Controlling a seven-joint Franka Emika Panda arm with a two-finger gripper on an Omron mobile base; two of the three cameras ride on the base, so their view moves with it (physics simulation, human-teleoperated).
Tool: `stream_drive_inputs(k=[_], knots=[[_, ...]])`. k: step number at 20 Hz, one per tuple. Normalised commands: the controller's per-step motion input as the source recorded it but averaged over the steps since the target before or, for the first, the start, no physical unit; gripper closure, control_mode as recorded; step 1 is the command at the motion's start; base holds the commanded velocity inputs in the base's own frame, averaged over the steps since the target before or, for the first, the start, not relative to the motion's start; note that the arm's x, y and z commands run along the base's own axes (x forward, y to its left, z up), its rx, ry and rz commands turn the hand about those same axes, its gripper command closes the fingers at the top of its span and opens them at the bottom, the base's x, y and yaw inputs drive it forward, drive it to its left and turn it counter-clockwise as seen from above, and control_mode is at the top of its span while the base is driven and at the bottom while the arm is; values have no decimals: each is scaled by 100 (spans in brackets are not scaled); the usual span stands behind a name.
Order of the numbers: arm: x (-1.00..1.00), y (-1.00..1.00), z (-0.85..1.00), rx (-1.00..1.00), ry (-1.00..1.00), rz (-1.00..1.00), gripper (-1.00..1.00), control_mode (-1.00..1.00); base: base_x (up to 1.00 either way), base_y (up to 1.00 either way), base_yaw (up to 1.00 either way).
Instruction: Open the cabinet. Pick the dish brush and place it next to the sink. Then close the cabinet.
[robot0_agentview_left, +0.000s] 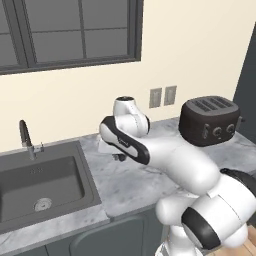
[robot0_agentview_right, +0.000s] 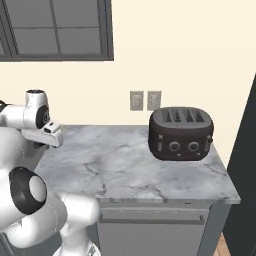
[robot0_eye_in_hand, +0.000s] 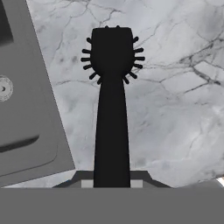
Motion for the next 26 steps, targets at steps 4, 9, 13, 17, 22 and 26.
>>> stream_drive_inputs(k=[4,9,13,17,22,26], knots=[[23,20,-58,0,0,0,100,-100,0,0,0],[31,32,-77,0,0,0,100,-100,0,0,0],[42,32,-59,0,0,0,100,-100,0,0,0],[47,32,-21,0,0,0,100,-100,0,0,0],[37,24,-1,0,0,0,100,-100,0,0,0],[9,2,0,0,0,0,100,-100,0,0,0]])
